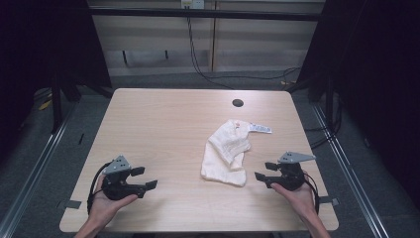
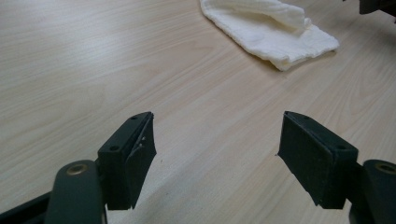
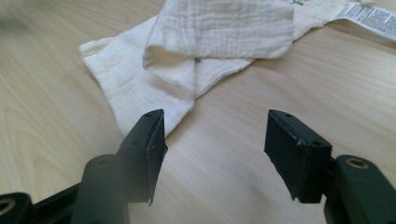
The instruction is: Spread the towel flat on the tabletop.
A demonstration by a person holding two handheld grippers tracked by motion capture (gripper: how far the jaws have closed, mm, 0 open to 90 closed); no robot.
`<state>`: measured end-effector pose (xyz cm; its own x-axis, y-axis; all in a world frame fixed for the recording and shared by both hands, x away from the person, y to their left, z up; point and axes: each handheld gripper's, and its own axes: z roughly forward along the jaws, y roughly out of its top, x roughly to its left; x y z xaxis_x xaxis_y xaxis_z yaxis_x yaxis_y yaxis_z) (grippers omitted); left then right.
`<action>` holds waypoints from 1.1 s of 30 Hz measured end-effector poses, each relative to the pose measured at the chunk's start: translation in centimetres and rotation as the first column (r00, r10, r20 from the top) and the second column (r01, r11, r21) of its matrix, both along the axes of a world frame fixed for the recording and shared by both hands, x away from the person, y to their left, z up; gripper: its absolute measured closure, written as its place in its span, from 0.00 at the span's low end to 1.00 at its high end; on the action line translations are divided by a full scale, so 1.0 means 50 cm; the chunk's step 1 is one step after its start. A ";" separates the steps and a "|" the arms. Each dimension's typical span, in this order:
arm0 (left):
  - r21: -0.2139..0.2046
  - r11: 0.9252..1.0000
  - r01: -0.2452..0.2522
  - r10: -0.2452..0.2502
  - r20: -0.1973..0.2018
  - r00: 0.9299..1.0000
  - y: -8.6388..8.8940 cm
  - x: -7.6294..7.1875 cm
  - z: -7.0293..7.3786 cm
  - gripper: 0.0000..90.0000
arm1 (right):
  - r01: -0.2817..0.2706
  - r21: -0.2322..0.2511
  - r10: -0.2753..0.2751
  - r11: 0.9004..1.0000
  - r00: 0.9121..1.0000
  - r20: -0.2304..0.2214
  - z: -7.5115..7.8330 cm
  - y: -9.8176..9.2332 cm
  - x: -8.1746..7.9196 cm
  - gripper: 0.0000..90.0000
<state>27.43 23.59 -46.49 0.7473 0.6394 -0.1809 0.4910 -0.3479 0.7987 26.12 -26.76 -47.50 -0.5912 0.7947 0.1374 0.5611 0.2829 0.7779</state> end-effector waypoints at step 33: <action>0.001 1.000 -0.005 0.005 -0.002 1.000 0.008 0.007 -0.003 0.29 | -0.197 -0.095 0.189 0.976 0.978 -0.085 -0.021 0.128 0.224 0.33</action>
<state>27.79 23.97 -46.64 0.7435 0.6437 -0.1815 0.4942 -0.3460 0.7975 37.30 -20.38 -48.56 -0.7258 0.6790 0.1106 0.5435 0.4674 0.6972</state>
